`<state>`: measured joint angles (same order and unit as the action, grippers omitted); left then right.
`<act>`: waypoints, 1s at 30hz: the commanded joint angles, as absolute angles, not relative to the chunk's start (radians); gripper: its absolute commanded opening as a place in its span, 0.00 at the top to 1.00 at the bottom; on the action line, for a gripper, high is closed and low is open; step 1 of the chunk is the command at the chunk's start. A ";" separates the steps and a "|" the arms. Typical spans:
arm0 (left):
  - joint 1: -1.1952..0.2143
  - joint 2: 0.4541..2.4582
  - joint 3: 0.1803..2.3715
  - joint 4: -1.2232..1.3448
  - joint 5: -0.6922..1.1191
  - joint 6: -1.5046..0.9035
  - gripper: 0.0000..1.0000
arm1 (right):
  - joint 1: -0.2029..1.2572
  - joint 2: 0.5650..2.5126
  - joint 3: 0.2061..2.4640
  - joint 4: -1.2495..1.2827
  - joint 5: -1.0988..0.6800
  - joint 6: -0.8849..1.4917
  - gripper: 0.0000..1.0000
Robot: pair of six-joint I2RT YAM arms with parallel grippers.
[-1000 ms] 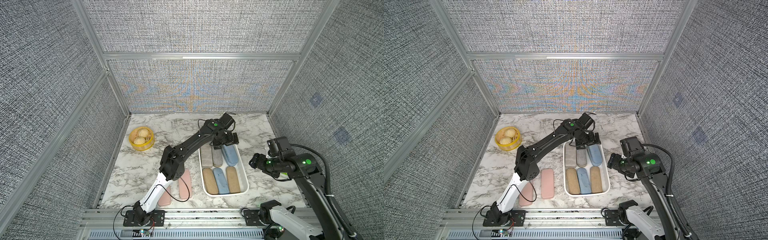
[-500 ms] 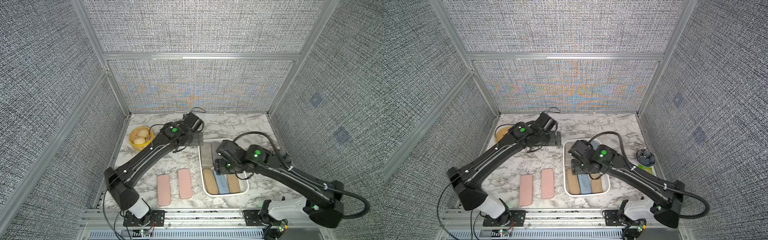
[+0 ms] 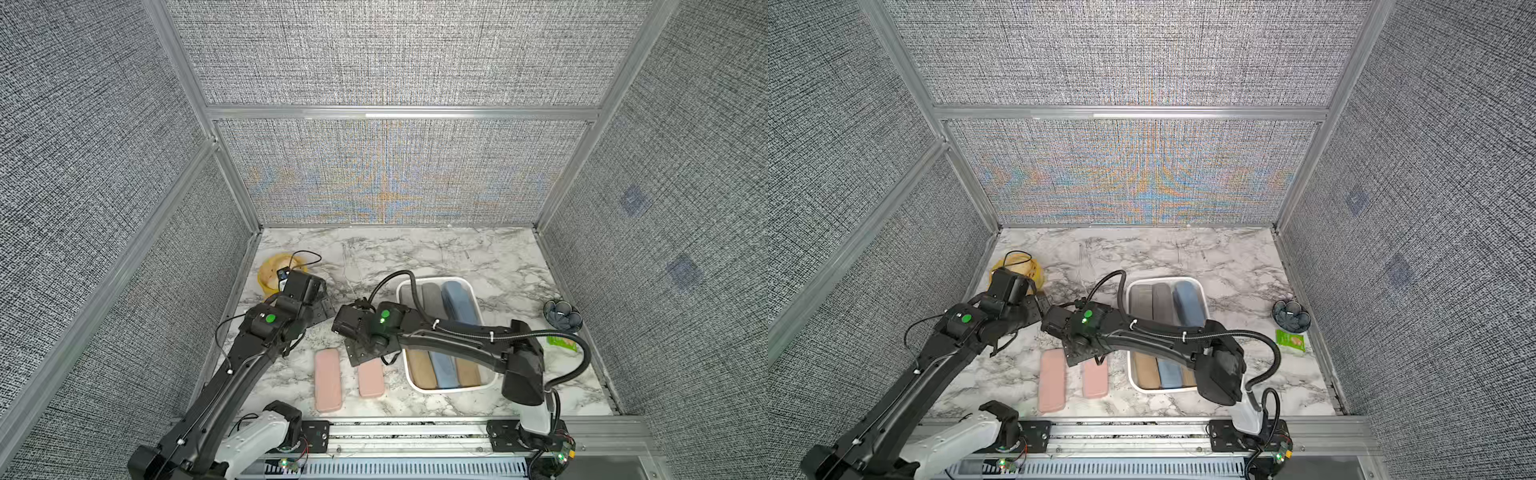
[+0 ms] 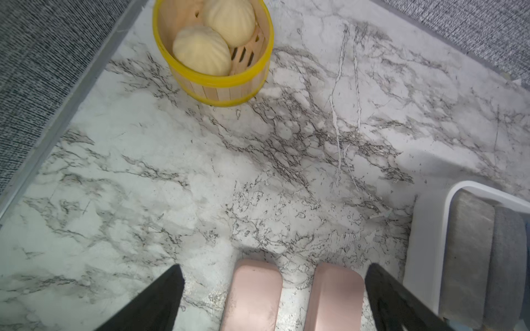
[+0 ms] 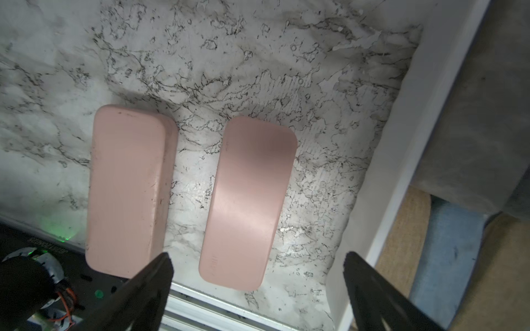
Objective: Put the glasses cases into the storage boxes
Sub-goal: Pick up the glasses case at the center of the board.
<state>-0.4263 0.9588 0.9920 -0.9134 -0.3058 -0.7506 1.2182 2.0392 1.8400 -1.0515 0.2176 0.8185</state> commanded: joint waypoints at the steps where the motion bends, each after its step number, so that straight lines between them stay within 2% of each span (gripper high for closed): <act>1: -0.414 0.919 0.967 -0.859 -0.314 -0.701 0.01 | 1.201 2.089 1.870 -1.074 0.140 0.807 0.05; 10: -0.406 0.998 0.949 -0.951 -0.151 -0.721 0.01 | 1.163 2.212 1.927 -1.120 0.009 0.819 0.05; 17: -0.380 0.892 0.879 -0.999 -0.255 -0.774 0.00 | 1.160 2.301 2.013 -1.190 -0.015 0.796 0.06; 26: -0.312 0.985 0.861 -1.098 -0.285 -0.859 0.00 | 1.143 2.329 1.990 -1.144 -0.071 0.779 0.08; 30: -0.304 0.993 0.820 -1.076 -0.294 -0.904 0.01 | 1.142 2.344 1.991 -1.146 -0.084 0.778 0.14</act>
